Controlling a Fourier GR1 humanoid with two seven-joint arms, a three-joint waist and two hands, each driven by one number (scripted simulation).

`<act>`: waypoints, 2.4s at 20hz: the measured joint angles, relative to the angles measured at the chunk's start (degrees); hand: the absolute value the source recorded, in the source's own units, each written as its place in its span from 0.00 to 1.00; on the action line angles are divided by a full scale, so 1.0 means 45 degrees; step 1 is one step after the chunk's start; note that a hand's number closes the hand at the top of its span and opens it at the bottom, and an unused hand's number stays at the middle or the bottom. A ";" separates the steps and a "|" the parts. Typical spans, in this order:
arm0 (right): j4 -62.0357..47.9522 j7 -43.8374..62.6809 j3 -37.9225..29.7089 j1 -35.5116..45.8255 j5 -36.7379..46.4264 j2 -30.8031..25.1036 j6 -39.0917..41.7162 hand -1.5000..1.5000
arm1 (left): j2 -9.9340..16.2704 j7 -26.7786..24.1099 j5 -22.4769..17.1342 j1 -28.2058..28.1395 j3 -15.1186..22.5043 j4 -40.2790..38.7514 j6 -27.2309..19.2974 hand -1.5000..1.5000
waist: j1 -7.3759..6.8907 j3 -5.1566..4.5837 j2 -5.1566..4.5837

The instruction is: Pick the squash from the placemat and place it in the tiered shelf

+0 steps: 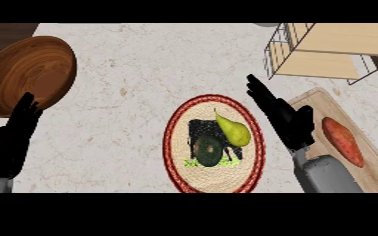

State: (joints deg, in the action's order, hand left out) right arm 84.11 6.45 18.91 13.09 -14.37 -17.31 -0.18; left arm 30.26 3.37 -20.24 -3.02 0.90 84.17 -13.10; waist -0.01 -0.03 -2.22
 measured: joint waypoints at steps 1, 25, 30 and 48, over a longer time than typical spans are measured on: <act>-0.0059 -0.0106 -0.0158 0.0039 0.0060 -0.0044 0.0015 1.00 | -0.0136 -0.0047 0.0088 0.0070 0.0096 -0.0128 0.0054 0.50 | 0.0007 0.0026 0.0116; 0.2780 -0.2857 -0.1785 -0.3381 0.2469 -0.3443 0.1498 0.00 | -0.2276 0.1977 0.0165 0.0936 0.1383 -0.1728 0.1069 0.50 | 0.0122 -0.0006 0.0526; 0.5559 0.0635 -0.0759 -0.3248 0.3288 -0.3619 0.1480 0.00 | -0.2521 0.2025 0.0394 0.1074 0.1414 -0.1759 0.0962 0.50 | 0.0098 -0.0016 0.0534; 0.5116 1.0420 0.3269 0.0967 0.8941 0.0770 0.1058 0.00 | -0.2807 0.2404 0.0781 0.1293 0.0937 -0.1756 0.1411 0.50 | -0.0075 -0.0002 0.0500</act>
State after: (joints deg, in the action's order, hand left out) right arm 107.13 53.34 33.62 17.44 25.87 -13.85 4.58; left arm 17.63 14.19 -16.72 2.80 5.11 76.27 -6.75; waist -0.34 -0.04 0.03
